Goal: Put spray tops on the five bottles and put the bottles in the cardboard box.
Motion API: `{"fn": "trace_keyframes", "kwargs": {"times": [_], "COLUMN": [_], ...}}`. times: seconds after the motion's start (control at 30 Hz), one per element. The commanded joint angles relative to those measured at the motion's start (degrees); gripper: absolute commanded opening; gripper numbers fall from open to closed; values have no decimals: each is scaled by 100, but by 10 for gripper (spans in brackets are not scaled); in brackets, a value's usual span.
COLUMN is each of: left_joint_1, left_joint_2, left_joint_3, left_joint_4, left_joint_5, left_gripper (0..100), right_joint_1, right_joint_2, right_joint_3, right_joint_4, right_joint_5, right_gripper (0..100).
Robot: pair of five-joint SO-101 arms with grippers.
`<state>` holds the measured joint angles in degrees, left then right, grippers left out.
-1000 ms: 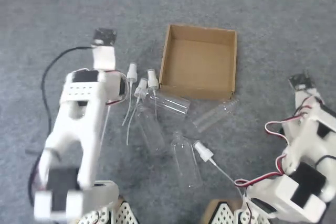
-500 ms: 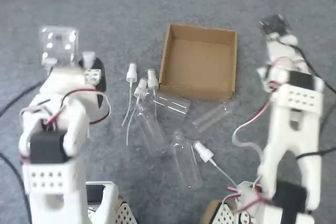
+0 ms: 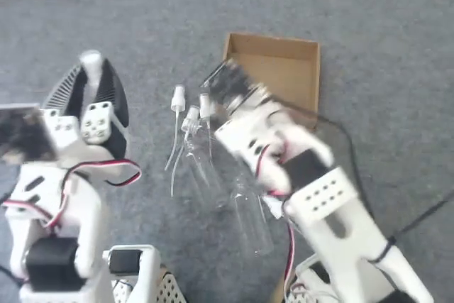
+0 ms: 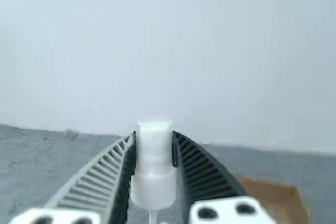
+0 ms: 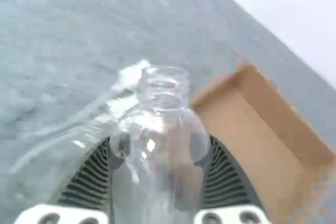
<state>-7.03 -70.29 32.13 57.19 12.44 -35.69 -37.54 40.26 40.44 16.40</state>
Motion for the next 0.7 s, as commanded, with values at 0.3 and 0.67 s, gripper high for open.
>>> {"fn": "trace_keyframes", "kwargs": {"times": [0.3,0.67], "left_joint_1": [35,519], "left_joint_2": [-88,-44], "left_joint_3": [-224,22], "left_joint_4": [-308,-413], "left_joint_5": [1143,1187], "left_gripper": [10,10], "right_joint_1": [-1701,-1736], "right_joint_2": [-567,-963], "right_joint_3": [1679,2435], "right_joint_4": [-1921,-2800], "right_joint_5": [-132,-167], "right_gripper": [6,6]}}
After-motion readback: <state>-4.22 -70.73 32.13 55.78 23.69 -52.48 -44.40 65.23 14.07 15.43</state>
